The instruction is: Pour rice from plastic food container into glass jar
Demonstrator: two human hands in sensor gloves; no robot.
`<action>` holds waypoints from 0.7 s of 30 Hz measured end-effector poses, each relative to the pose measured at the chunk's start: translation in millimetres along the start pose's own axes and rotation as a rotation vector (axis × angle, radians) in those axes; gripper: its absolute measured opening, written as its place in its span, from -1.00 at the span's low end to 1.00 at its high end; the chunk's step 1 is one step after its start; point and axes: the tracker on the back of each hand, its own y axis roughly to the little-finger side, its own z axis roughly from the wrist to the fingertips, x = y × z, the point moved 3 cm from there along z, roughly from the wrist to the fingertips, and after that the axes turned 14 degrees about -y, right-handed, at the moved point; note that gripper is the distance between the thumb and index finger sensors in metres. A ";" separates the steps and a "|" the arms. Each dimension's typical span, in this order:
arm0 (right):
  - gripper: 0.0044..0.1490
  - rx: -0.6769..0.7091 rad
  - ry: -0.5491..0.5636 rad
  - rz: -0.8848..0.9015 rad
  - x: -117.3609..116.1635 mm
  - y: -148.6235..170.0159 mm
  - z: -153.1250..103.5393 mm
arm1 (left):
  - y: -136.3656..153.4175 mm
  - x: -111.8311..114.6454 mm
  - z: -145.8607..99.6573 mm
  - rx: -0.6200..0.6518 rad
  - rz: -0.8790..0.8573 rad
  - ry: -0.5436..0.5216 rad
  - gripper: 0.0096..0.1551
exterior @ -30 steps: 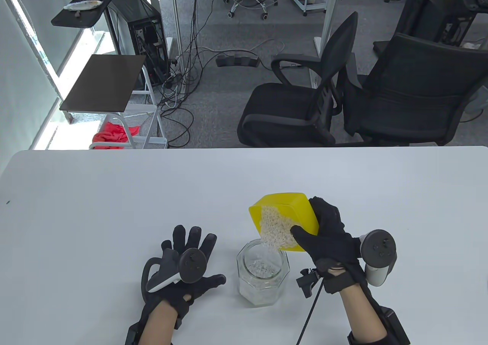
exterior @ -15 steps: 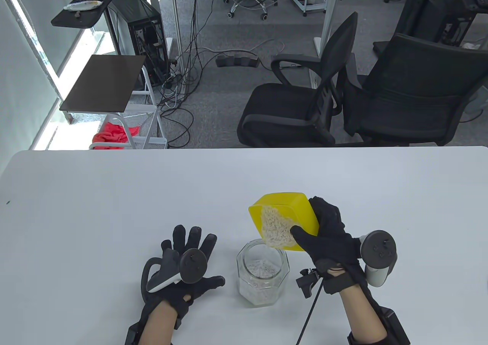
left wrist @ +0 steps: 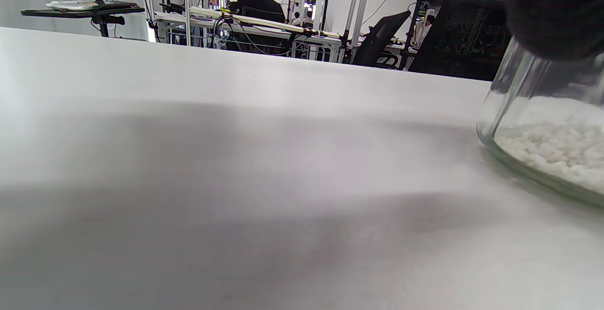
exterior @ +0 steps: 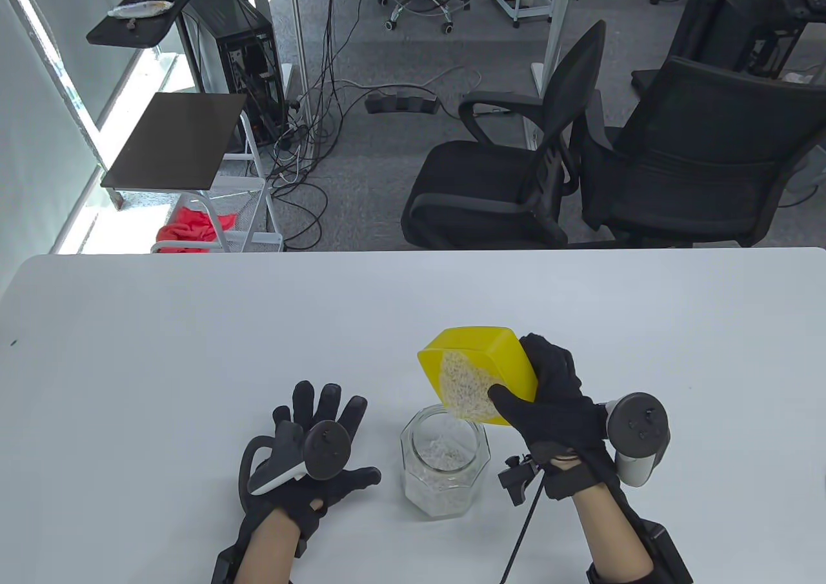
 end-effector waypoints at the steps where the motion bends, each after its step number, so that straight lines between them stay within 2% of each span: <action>1: 0.10 0.001 0.000 -0.004 -0.5 -0.2 -0.1 | 0.0 0.0 0.0 0.000 0.000 0.000 0.28; 21: 0.10 0.040 -0.005 -0.033 -3.6 -7.0 -0.3 | 0.4 0.1 0.0 -0.001 -0.003 -0.001 0.28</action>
